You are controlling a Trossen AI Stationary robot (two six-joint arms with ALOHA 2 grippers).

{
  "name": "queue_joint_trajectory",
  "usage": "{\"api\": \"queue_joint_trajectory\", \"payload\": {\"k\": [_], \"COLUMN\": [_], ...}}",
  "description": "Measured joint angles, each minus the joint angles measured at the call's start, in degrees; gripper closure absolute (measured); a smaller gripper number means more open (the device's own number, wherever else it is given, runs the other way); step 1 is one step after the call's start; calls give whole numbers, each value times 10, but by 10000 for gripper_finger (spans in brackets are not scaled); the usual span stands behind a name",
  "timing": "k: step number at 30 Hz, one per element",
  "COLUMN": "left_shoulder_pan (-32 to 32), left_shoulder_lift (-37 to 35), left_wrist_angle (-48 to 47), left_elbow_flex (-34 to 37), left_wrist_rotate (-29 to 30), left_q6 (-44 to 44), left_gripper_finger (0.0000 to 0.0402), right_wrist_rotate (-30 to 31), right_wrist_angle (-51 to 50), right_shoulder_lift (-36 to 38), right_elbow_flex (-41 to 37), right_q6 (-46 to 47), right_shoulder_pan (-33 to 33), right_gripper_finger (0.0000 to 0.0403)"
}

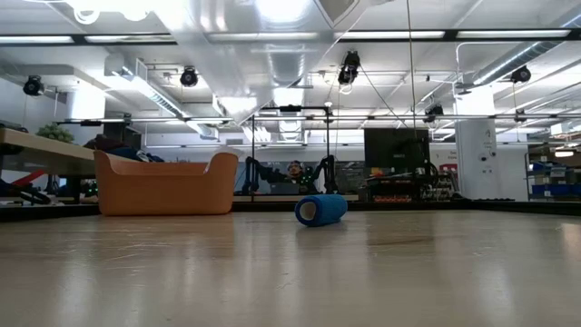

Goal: Roll bandage
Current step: Open the transparent zip bag

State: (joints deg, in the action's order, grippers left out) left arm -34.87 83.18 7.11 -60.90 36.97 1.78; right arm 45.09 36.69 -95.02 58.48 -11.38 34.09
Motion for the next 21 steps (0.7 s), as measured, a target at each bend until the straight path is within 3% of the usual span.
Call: {"api": "queue_joint_trajectory", "payload": {"k": [12, 21], "left_shoulder_pan": [0, 0], "left_shoulder_lift": [0, 0], "left_wrist_angle": [0, -15], "left_elbow_flex": [0, 0], "left_wrist_rotate": [-1, -1], "left_q6": [-5, -12], "left_gripper_finger": [401, 389], "right_wrist_rotate": [-3, -2], "right_wrist_angle": [1, -10], "right_shoulder_lift": [0, 0], "right_elbow_flex": [1, 1], "right_q6": [-2, -33], "right_shoulder_pan": [0, 5], "right_gripper_finger": [393, 399]}}
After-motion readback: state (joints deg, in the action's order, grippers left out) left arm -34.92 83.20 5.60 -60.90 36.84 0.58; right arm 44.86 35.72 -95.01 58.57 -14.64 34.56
